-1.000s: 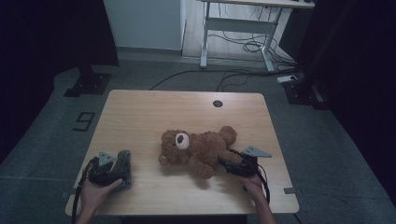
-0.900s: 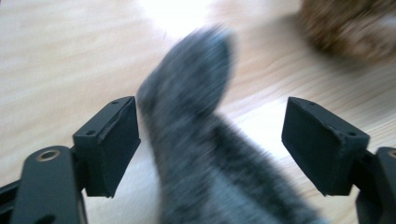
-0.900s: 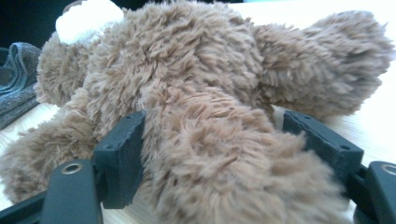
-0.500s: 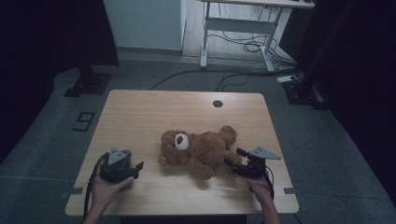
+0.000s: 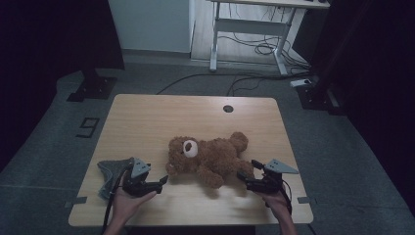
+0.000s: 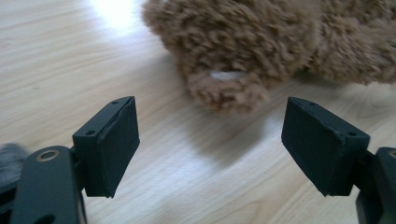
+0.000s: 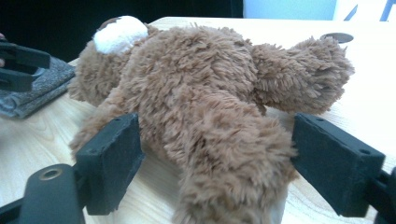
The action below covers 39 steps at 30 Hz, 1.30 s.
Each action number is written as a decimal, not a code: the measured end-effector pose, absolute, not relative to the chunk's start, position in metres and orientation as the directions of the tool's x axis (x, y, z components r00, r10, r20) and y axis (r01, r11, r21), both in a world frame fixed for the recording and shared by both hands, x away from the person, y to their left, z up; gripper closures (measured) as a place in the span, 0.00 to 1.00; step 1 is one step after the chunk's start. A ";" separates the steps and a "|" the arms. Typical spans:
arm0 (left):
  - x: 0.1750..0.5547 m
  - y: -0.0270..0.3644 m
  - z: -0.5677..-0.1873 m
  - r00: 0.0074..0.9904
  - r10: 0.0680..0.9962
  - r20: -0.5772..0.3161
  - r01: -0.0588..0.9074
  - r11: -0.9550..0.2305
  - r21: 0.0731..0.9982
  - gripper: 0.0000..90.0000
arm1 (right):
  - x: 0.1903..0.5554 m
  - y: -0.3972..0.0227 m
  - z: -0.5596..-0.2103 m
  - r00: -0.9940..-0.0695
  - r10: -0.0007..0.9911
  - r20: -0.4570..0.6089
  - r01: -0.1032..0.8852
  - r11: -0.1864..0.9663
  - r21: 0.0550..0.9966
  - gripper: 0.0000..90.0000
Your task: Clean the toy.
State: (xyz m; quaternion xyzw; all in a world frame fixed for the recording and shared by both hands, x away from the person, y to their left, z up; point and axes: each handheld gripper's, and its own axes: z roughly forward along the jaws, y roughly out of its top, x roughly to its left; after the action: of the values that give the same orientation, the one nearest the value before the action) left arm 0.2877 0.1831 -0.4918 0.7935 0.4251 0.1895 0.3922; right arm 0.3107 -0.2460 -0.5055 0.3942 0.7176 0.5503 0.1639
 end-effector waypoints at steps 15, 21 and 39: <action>0.278 0.162 -0.520 0.597 0.800 -0.063 0.557 -0.357 0.749 0.22 | 0.287 -0.255 -0.520 -0.640 0.746 0.182 0.394 0.116 0.912 0.15; 0.276 0.156 -0.529 0.600 0.797 -0.064 0.572 -0.373 0.730 0.23 | 0.281 -0.261 -0.533 -0.627 0.757 0.185 0.418 0.126 0.900 0.14; 0.277 0.150 -0.532 0.612 0.787 -0.075 0.573 -0.376 0.728 0.23 | 0.284 -0.262 -0.543 -0.612 0.771 0.177 0.443 0.148 0.884 0.14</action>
State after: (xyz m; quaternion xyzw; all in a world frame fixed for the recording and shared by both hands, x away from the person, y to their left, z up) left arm 0.2770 0.1502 -0.5322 0.8168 0.4163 0.1441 0.3724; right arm 0.2838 -0.2619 -0.5432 0.4100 0.7403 0.5077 0.1617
